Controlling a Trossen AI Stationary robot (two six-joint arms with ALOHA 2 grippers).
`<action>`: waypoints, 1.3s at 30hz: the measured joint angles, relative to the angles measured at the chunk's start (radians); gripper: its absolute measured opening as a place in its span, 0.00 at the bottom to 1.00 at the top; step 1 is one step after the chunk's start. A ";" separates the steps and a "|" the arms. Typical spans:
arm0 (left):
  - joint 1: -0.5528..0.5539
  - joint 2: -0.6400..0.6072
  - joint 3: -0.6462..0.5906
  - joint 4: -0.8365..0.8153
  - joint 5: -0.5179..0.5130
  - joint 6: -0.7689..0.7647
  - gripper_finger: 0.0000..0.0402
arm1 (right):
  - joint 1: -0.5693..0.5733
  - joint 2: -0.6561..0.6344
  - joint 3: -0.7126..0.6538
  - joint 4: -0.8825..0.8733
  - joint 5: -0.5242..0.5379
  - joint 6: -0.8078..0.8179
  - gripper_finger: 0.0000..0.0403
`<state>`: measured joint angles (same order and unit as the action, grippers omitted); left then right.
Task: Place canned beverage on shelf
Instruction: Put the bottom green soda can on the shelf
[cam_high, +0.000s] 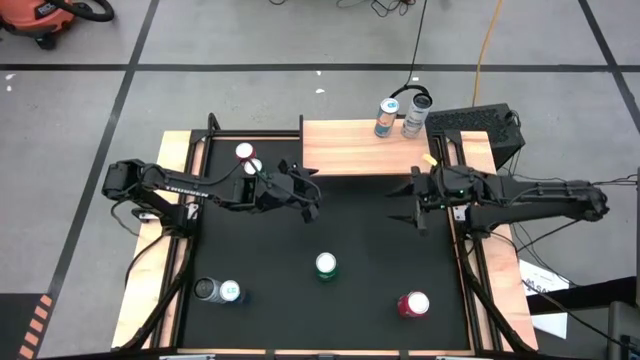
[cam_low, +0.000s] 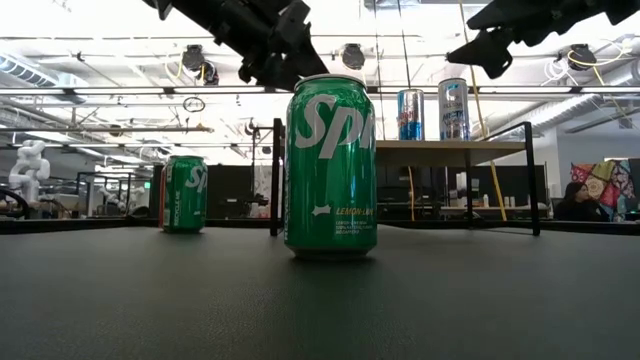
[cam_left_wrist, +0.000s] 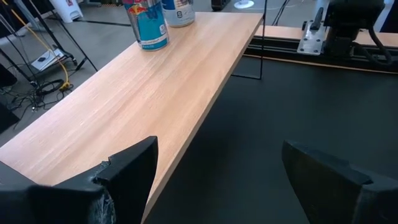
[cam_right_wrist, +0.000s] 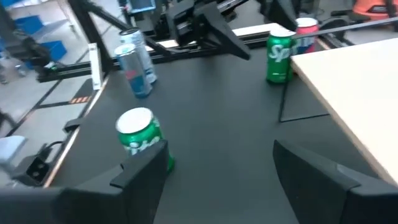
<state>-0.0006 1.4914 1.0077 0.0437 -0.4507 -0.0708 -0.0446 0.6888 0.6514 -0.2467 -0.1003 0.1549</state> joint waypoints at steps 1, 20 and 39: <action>-0.001 0.000 0.000 0.000 0.000 0.000 0.83 | 0.011 0.000 0.000 0.003 -0.001 0.005 0.69; -0.020 0.000 0.000 0.001 -0.011 0.030 0.83 | 0.034 0.024 0.000 0.025 -0.001 0.054 0.69; -0.207 -0.069 0.000 -0.102 -0.101 0.023 0.64 | 0.360 0.180 0.000 0.048 0.378 0.255 0.69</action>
<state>-0.2080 1.4223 1.0077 -0.0582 -0.5515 -0.0474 0.3151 0.8689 0.6510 -0.1983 0.2777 0.4100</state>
